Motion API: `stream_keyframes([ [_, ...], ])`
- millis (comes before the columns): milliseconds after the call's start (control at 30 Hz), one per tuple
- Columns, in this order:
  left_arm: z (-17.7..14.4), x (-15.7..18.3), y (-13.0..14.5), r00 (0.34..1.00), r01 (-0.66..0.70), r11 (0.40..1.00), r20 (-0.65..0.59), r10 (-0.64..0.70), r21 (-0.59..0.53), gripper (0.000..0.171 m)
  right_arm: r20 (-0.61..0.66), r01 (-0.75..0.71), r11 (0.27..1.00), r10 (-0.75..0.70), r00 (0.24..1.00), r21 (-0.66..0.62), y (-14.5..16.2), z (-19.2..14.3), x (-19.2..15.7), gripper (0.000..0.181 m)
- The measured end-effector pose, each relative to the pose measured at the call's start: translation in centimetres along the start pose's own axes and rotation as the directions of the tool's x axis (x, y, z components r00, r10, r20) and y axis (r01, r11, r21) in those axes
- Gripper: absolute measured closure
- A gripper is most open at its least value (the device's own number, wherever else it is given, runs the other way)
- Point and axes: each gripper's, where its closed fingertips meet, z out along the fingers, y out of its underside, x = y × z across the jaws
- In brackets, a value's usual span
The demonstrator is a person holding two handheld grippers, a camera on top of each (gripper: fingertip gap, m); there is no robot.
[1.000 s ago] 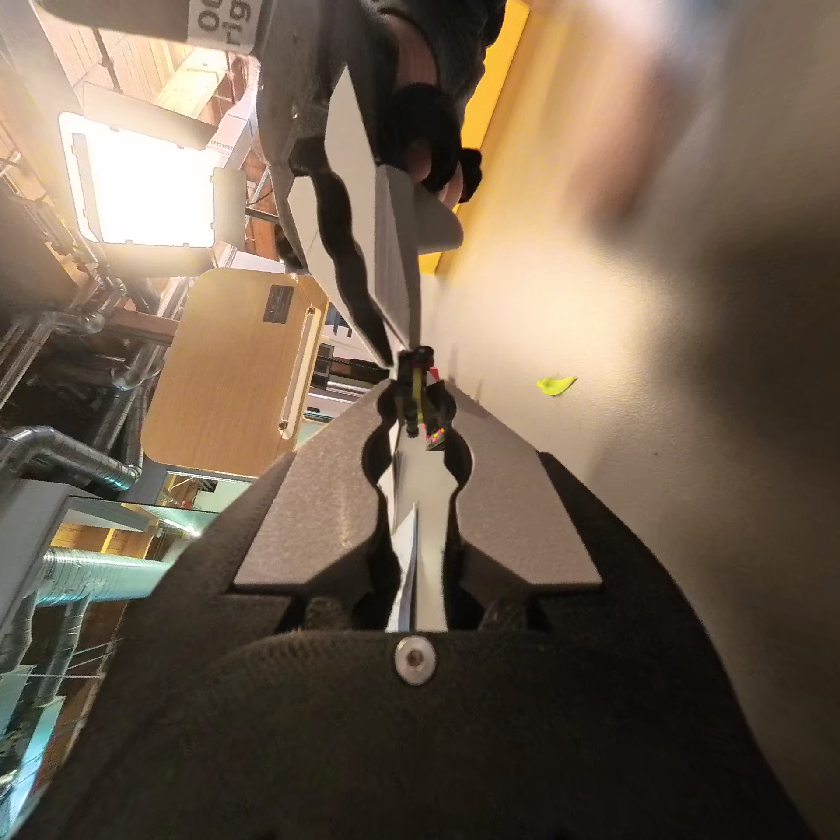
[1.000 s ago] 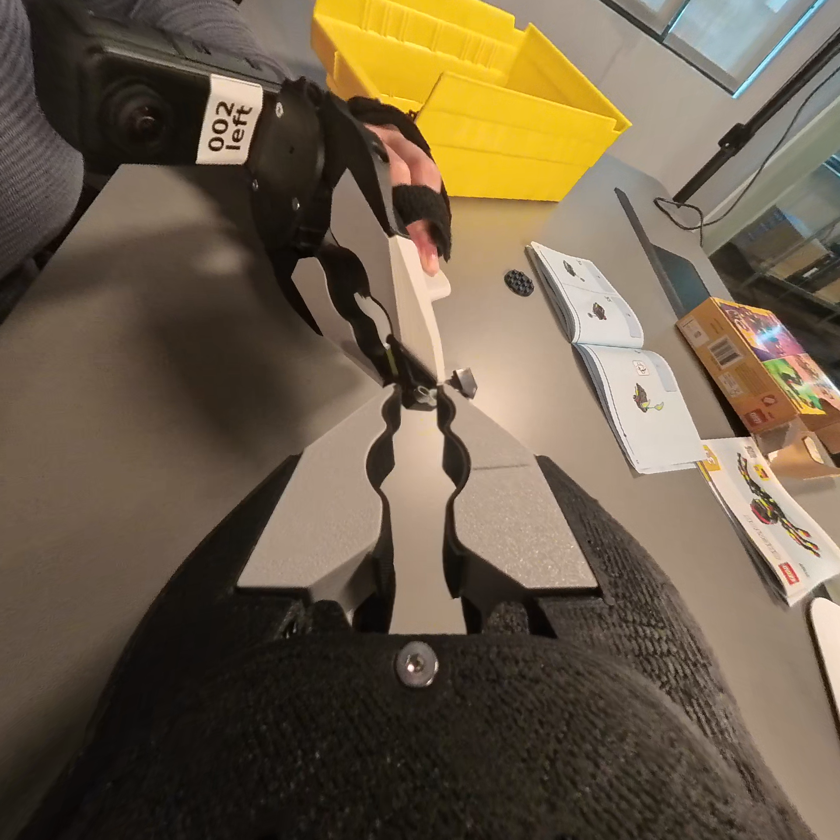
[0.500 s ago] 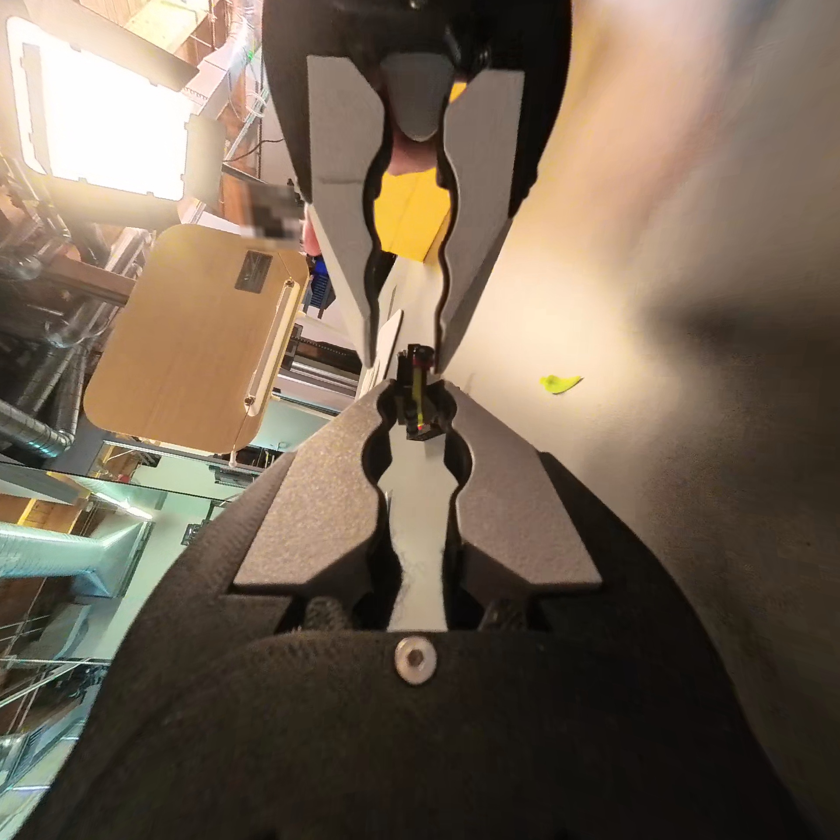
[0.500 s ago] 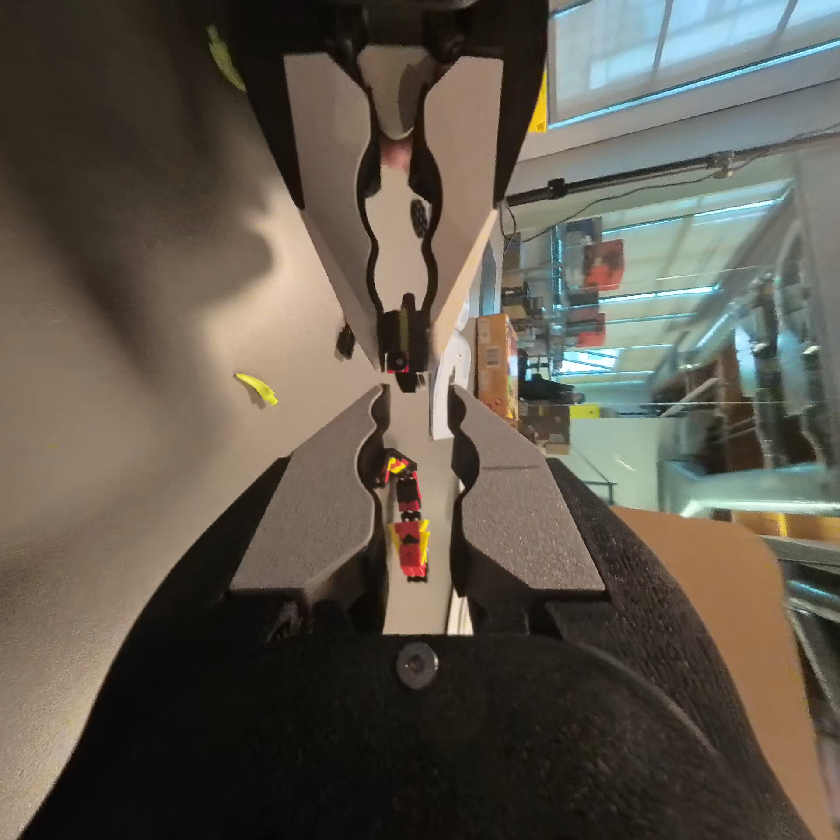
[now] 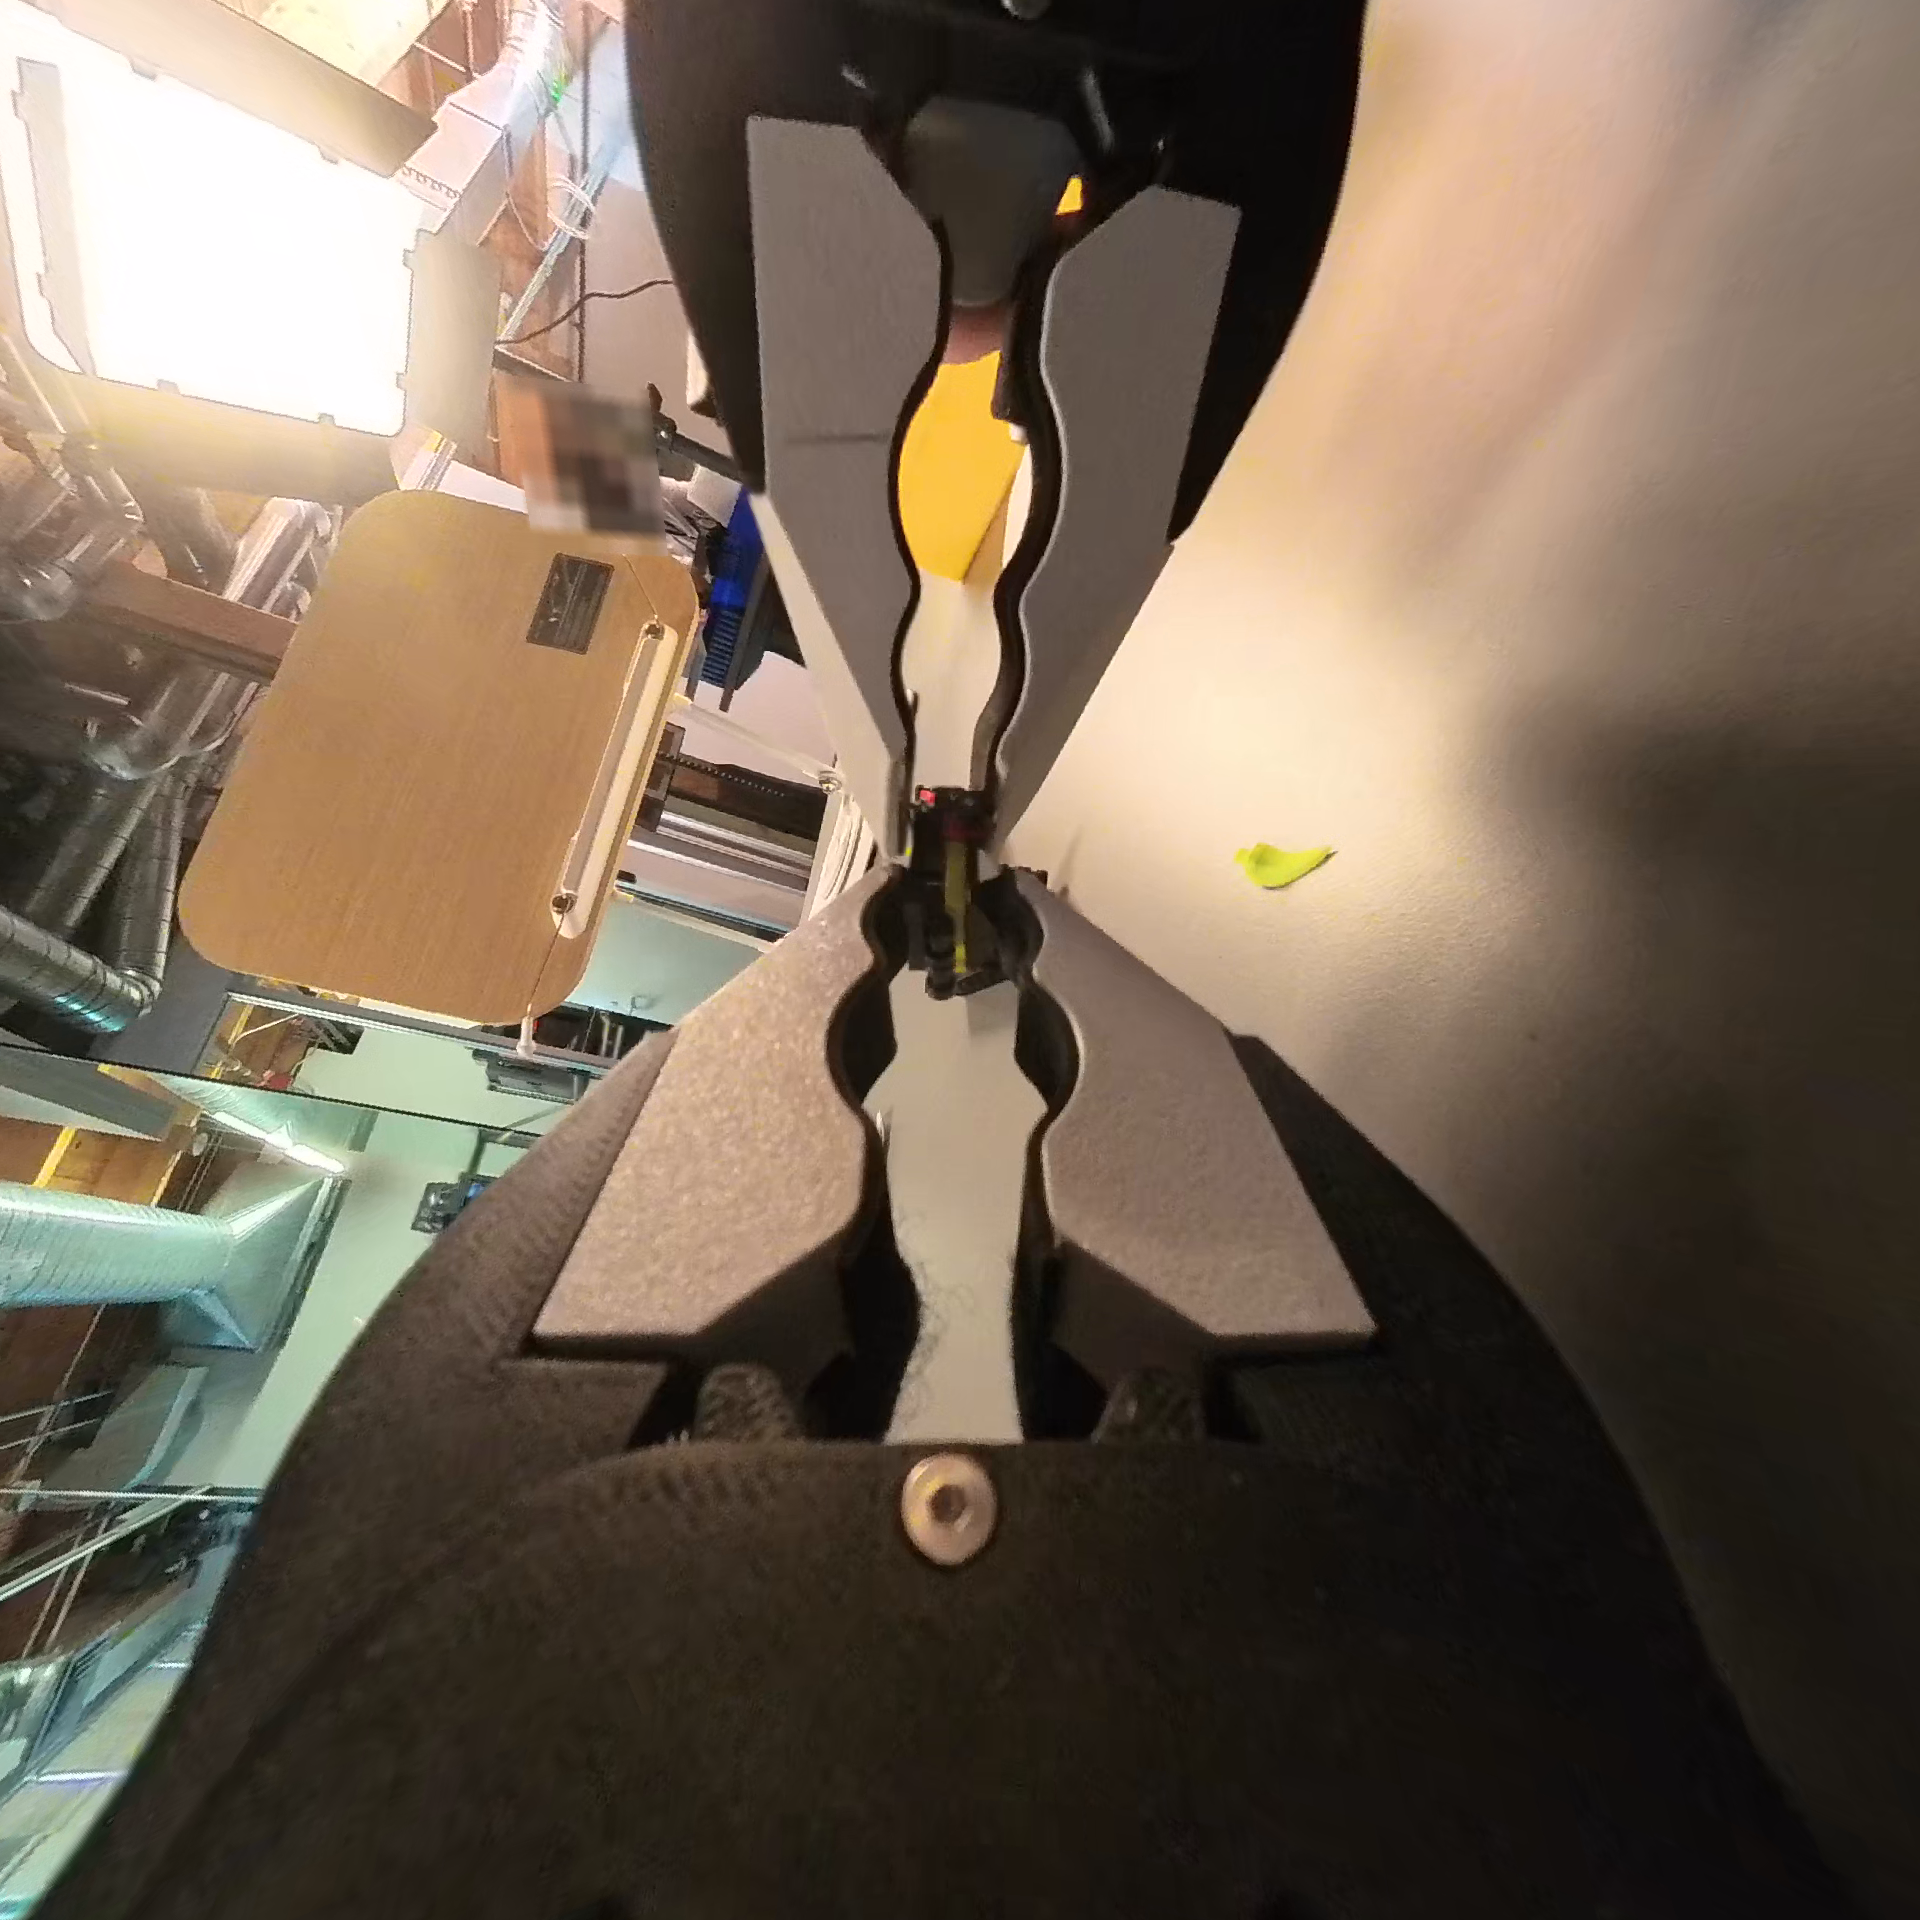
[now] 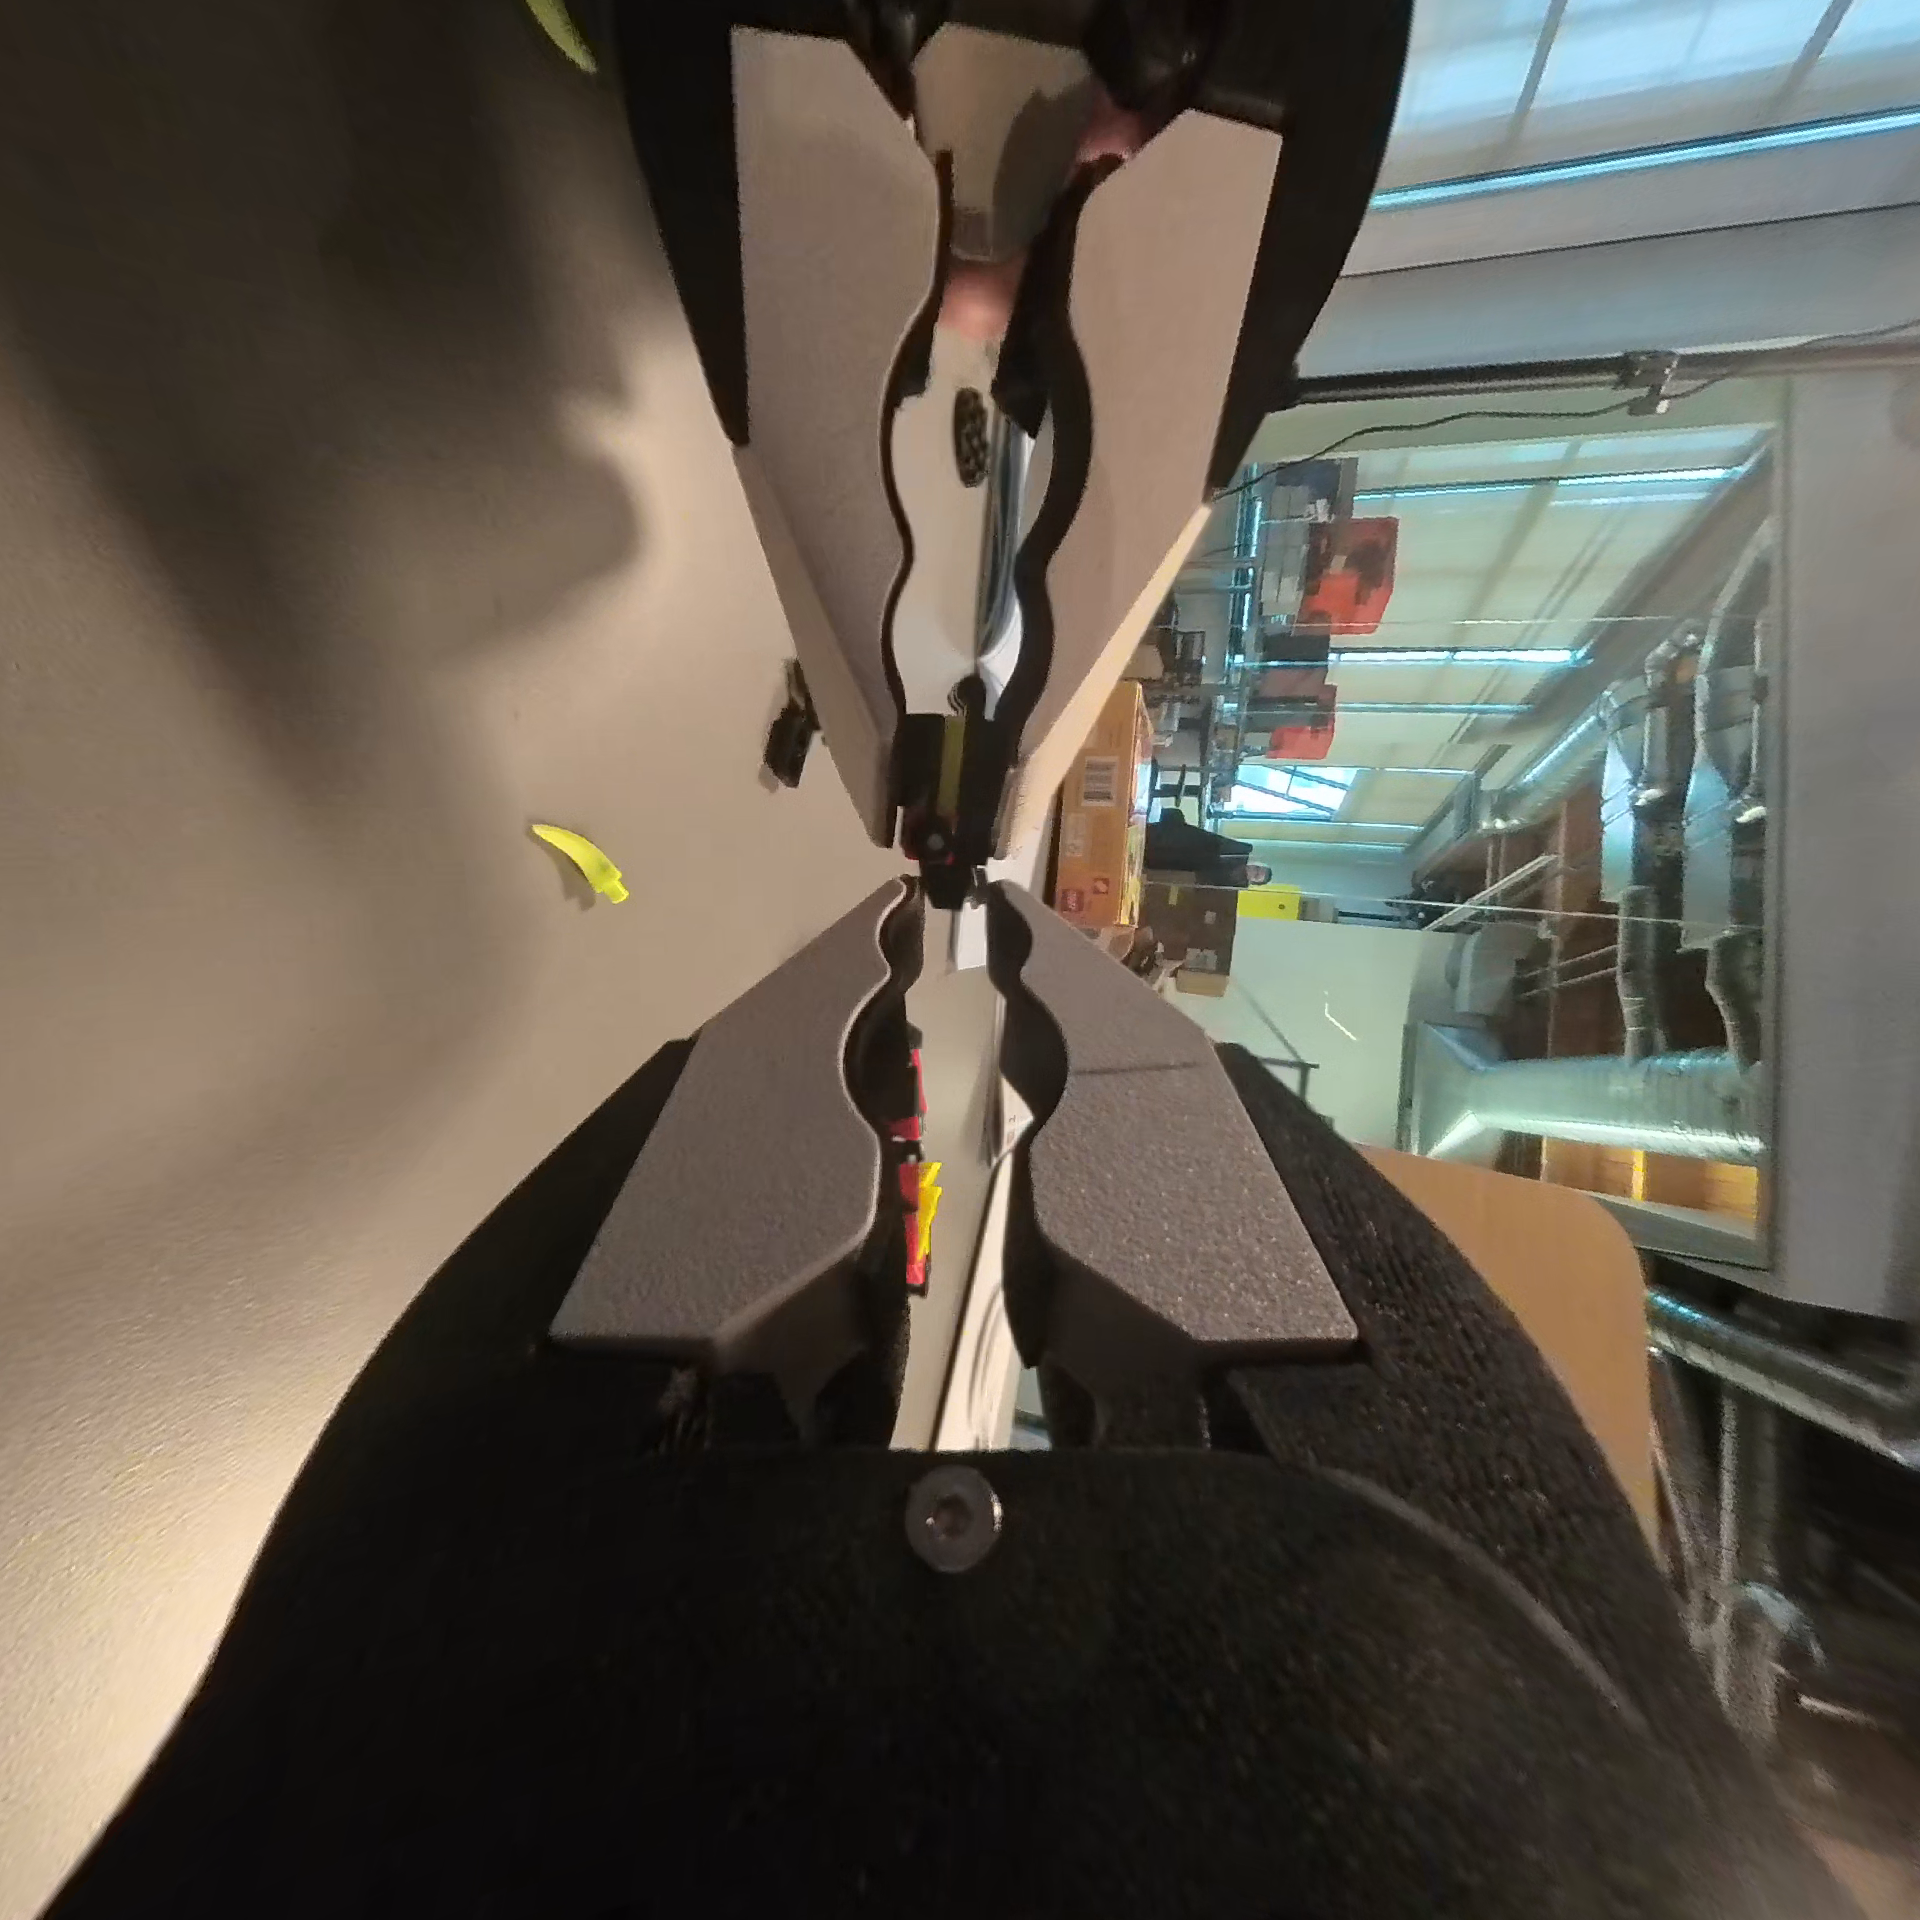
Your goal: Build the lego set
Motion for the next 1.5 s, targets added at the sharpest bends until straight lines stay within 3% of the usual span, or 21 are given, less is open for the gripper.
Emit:
stream_keyframes([
  [467, 0.1, -0.1, 0.7, 0.999, 0.041, 0.998, -0.014, -0.041, -0.044, 0.156, -0.047, 0.027, 0.997, -0.031, 0.998, -0.07, 0.3, 0.5, 0.1, 0.173],
  [967, 0.4, -0.2, 1.4, 0.993, 0.117, 0.989, -0.015, -0.119, -0.089, 0.156, -0.05, -0.271, 0.959, 0.267, 0.962, -0.082, 0.7, 1.2, 0.2, 0.171],
  [1067, 0.4, 0.1, 1.4, 0.994, 0.101, 0.991, -0.024, -0.104, -0.092, 0.156, -0.044, -0.213, 0.973, 0.209, 0.977, -0.087, 0.8, 1.2, -0.1, 0.172],
  [1200, 0.5, 0.8, 1.5, 0.998, 0.035, 0.993, -0.044, -0.04, -0.108, 0.156, -0.024, -0.004, 0.992, 0.001, 1.0, -0.123, 1.0, 1.1, -0.8, 0.174],
  [1333, 0.7, 1.5, 1.5, 0.997, -0.028, 0.992, -0.071, 0.019, -0.121, 0.156, 0.004, 0.186, 0.972, -0.188, 0.982, -0.145, 1.1, 0.9, -1.5, 0.175],
  [1500, 0.8, 2.3, 1.6, 0.991, -0.087, 0.988, -0.109, 0.073, -0.128, 0.156, 0.036, 0.289, 0.947, -0.287, 0.957, -0.142, 1.1, 0.8, -2.3, 0.176],
])
